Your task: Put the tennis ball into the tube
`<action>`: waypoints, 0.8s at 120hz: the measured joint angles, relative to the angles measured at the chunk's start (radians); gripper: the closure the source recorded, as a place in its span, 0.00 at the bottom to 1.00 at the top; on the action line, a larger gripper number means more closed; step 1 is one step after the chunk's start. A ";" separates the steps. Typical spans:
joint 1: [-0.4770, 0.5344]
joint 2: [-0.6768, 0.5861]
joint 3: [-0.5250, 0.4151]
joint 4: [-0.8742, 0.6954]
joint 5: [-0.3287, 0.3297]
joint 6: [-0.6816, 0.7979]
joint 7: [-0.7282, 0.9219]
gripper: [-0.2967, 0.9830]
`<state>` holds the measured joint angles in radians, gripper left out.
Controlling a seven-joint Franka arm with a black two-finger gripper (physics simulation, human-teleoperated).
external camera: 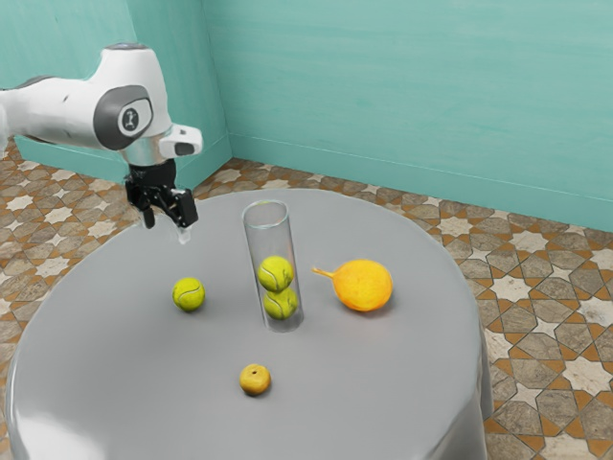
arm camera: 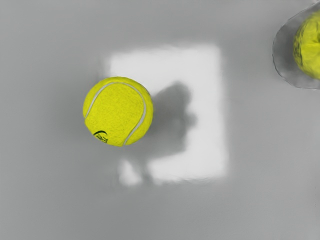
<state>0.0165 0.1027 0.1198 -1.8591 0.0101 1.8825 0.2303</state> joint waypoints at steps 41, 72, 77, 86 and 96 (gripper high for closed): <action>0.019 0.150 0.000 -0.001 -0.015 0.146 0.038 0.23; 0.061 0.217 0.000 -0.024 -0.038 0.219 0.128 0.23; 0.062 0.227 0.000 -0.026 -0.039 0.229 0.146 0.23; 0.065 0.246 0.000 -0.028 -0.040 0.246 0.180 0.23; 0.066 0.271 -0.001 -0.027 -0.041 0.271 0.213 0.23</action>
<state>0.0825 0.3738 0.1188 -1.8863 -0.0307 2.1532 0.4437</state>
